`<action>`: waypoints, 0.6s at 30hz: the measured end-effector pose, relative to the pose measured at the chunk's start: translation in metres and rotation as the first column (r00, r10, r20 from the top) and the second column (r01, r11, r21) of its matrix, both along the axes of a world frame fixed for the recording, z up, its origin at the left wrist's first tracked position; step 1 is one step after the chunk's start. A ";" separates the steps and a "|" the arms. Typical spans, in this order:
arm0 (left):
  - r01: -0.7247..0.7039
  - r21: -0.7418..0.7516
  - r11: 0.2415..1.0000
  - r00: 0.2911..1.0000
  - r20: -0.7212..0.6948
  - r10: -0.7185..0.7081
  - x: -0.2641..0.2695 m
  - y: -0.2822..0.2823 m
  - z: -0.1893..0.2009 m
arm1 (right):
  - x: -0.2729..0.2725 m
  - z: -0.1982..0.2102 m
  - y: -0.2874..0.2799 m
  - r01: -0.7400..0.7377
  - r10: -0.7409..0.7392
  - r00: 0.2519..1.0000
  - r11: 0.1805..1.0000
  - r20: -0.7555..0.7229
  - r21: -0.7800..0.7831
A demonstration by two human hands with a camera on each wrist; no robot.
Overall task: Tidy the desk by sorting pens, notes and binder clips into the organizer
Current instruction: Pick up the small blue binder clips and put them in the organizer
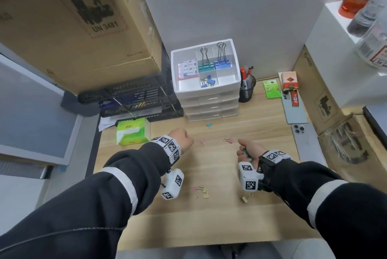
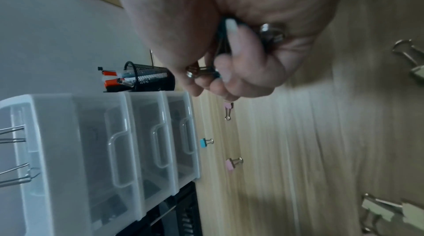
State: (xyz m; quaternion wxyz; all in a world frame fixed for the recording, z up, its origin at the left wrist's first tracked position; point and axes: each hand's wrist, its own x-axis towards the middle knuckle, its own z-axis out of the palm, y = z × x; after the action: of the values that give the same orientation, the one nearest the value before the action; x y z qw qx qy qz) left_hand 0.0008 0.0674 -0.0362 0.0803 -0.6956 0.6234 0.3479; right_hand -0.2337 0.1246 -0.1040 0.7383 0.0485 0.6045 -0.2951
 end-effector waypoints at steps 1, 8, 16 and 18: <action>0.020 0.016 1.000 0.999 0.036 -0.020 0.004 0.000 -0.005 | -0.003 -0.004 0.002 0.002 -0.002 1.000 1.000 -0.006 0.005; 0.101 0.084 0.991 0.992 0.065 -0.107 -0.009 -0.016 -0.033 | -0.024 -0.028 0.003 0.061 -0.058 0.997 0.997 -0.046 0.050; 0.179 0.006 0.984 0.982 0.055 -0.179 -0.056 -0.058 -0.089 | -0.091 -0.052 0.015 0.187 -0.179 0.979 0.979 -0.096 0.081; 0.263 -0.022 0.965 0.964 0.047 -0.261 -0.070 -0.065 -0.102 | -0.109 -0.064 0.024 0.252 -0.245 0.966 0.963 -0.077 0.091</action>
State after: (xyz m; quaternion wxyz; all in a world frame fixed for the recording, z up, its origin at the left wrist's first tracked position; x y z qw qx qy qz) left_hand -0.0694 0.0022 -0.1385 0.1294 -0.6157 0.7128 0.3100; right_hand -0.3427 0.1482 -0.1684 0.6719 0.1513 0.6316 -0.3561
